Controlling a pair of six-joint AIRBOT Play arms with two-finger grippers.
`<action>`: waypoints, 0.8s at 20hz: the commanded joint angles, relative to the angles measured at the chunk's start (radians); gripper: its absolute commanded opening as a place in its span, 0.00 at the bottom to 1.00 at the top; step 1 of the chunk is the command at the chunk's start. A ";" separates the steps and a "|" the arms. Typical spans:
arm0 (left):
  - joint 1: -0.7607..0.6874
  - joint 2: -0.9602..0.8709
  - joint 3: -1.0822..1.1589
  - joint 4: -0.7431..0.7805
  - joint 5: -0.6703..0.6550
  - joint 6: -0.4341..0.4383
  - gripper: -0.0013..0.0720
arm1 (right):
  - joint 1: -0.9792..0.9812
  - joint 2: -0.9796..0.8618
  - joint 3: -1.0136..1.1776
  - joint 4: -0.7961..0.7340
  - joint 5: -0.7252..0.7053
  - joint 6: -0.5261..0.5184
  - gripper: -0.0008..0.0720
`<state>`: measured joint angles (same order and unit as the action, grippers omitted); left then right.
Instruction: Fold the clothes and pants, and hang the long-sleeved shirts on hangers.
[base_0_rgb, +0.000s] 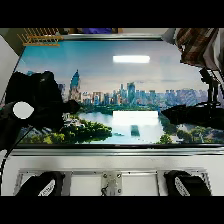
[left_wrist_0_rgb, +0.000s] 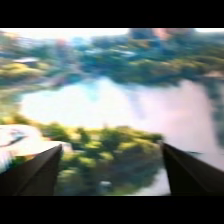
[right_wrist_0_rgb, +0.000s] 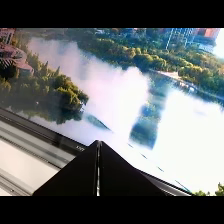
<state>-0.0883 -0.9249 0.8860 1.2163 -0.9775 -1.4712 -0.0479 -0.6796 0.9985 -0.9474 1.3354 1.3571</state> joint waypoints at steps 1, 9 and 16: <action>0.142 -0.039 -0.009 0.253 -0.043 0.075 0.96 | 0.001 0.000 0.000 0.000 0.000 0.000 0.03; 0.186 -0.324 -0.110 0.449 0.097 -0.100 0.96 | 0.001 0.000 0.000 0.000 0.000 0.000 0.03; 0.139 -0.378 0.025 0.454 0.008 -0.179 0.04 | 0.001 0.000 0.000 0.000 0.000 0.000 0.03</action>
<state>0.0769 -1.2968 0.8566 1.6608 -0.9314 -1.6203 -0.0479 -0.6800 0.9985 -0.9478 1.3354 1.3575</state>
